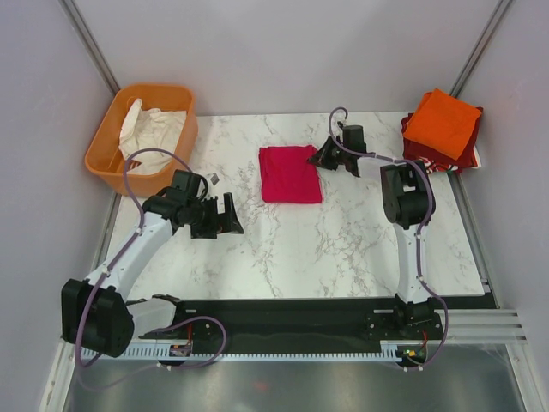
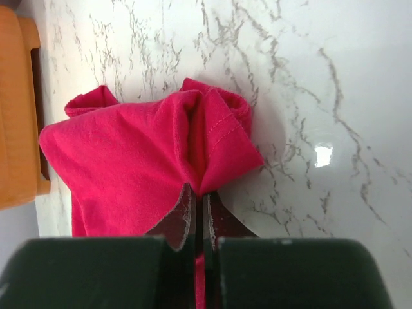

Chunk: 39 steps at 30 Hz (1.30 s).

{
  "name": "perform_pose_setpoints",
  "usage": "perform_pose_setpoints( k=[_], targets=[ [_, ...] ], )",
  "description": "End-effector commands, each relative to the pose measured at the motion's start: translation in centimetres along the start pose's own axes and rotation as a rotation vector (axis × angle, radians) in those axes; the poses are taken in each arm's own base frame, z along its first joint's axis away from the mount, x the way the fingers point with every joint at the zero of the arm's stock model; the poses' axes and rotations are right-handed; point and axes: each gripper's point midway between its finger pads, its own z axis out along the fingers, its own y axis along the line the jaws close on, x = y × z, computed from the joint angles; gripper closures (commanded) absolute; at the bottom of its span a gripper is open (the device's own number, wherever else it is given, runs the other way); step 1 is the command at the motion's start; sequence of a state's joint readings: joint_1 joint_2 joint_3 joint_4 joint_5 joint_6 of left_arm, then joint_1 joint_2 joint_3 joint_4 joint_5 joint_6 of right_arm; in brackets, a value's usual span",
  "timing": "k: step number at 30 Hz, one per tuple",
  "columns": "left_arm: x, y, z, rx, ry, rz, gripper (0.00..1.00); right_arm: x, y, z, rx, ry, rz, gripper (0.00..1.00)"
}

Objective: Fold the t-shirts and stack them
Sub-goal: Neatly place the folded tshirt to the corner

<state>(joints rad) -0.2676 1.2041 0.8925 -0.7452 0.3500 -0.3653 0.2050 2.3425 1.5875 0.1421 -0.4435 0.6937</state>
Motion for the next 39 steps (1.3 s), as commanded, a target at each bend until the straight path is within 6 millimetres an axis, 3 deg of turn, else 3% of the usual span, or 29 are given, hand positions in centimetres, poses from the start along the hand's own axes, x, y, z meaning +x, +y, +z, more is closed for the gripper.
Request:
perform_pose_setpoints(
  k=[1,2,8,26,35,38,39],
  targets=[
    [-1.2,-0.4,-1.4,0.006,-0.097,0.055,0.0,-0.9,3.3,-1.3,-0.046,-0.001,-0.11,1.0],
    [-1.2,-0.4,-1.7,0.002,-0.108,0.055,0.0,-2.1,4.1,-2.2,-0.031,-0.031,-0.16,1.0],
    [-1.7,-0.3,-2.8,-0.009,-0.177,0.062,0.0,-5.2,6.9,-6.0,0.035,-0.068,-0.273,1.0],
    [-1.7,-0.5,-2.8,-0.001,-0.181,0.066,0.0,-12.4,7.7,-13.9,0.216,-0.198,-0.415,1.0],
    [-1.8,-0.5,-3.3,-0.002,-0.206,0.068,0.0,-18.0,7.4,-18.9,0.236,-0.294,-0.41,1.0],
    [-1.7,-0.5,-3.1,-0.001,-0.195,0.067,0.0,-19.5,8.4,-20.1,0.205,-0.321,-0.402,1.0],
    [-1.7,-0.5,-3.1,-0.001,-0.191,0.066,0.0,-20.6,9.6,-20.9,0.189,-0.35,-0.41,1.0]
  ],
)
